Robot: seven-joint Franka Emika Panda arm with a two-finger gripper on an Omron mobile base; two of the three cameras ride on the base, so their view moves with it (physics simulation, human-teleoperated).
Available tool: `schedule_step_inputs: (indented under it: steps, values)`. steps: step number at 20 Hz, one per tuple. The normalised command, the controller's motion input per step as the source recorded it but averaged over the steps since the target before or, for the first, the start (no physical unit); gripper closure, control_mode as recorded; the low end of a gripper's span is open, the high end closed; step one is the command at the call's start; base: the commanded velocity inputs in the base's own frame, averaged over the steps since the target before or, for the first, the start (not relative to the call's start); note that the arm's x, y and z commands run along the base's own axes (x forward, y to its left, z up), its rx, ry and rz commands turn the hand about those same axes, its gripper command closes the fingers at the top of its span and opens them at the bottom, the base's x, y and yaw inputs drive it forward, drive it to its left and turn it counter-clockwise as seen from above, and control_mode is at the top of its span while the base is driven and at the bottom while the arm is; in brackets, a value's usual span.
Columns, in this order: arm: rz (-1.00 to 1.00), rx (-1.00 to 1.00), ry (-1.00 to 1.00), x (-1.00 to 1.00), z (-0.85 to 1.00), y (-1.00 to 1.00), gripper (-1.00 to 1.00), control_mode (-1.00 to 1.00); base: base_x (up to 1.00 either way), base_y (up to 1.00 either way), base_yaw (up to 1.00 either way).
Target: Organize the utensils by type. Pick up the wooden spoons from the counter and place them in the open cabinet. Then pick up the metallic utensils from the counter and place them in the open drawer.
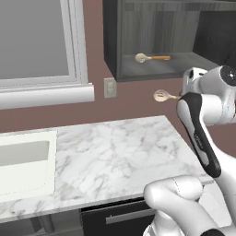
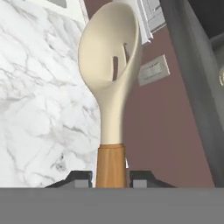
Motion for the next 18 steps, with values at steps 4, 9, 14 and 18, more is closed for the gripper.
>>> schedule_step_inputs:
  steps: [4, 9, 14, 18]
  values:
    - [0.0, -0.19, 0.0, 0.06, 0.52, 0.0, 1.0, -1.0, 0.0, 0.0, 0.0]
    - [0.0, -0.16, -0.07, 0.26, 0.33, -0.06, 1.0, -1.0, 0.0, 0.0, 0.0]
    - [0.0, -0.03, -0.17, 0.33, 0.36, -0.25, 1.0, -1.0, 0.0, 0.0, 0.0]
    - [0.0, 0.0, -0.05, 0.41, 0.43, -0.24, 1.0, -1.0, 0.0, 0.0, 0.0]
